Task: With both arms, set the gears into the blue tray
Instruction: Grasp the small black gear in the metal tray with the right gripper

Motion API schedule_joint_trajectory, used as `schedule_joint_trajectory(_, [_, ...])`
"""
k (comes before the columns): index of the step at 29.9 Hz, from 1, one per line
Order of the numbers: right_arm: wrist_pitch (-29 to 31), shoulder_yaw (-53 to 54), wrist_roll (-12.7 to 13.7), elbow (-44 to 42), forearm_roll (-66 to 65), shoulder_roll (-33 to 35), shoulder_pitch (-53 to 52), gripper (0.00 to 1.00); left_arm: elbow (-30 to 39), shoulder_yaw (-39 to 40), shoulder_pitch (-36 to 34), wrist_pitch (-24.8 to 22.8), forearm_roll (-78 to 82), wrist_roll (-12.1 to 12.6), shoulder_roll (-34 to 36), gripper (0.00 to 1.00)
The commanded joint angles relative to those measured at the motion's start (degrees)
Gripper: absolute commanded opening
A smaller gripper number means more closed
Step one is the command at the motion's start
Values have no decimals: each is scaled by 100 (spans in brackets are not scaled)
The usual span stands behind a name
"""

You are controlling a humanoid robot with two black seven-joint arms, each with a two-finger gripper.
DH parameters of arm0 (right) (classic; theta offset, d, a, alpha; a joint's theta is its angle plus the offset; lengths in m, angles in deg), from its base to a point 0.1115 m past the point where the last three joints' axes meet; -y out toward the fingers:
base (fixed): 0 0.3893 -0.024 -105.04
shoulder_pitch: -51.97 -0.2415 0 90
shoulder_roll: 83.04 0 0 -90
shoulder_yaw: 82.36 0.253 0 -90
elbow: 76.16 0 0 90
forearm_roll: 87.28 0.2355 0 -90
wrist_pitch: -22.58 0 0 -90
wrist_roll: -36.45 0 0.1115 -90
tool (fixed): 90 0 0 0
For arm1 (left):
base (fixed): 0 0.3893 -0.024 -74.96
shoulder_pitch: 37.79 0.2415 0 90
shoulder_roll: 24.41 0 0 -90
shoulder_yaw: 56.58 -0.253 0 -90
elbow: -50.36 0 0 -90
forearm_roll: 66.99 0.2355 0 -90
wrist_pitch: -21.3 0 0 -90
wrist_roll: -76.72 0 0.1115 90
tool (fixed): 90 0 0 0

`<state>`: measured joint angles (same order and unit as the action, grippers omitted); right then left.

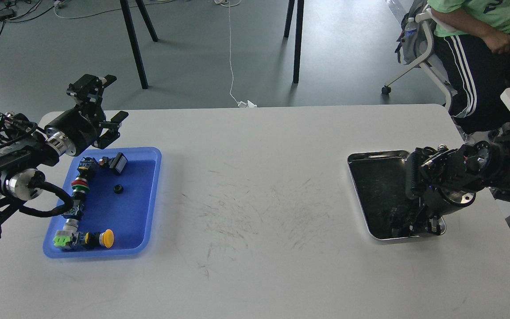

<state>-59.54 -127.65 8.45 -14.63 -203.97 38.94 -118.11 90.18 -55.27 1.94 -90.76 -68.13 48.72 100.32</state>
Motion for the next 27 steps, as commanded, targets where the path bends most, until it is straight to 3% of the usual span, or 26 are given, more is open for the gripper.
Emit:
schedule_joint_trajectory(1, [20,-41,0,-36,-3,1,0,69,-1,0,26,-9,0,0,8,98])
schedule_joint_trajectory(25, [11,-173,0,-36,76,1,-8,66,-1,-17,70,0,9,0,8,98])
schedule_joint_trajectory(27, [11,-164,0,-28,85,1,-8,63,-1,-17,79,0,9,0,8,98])
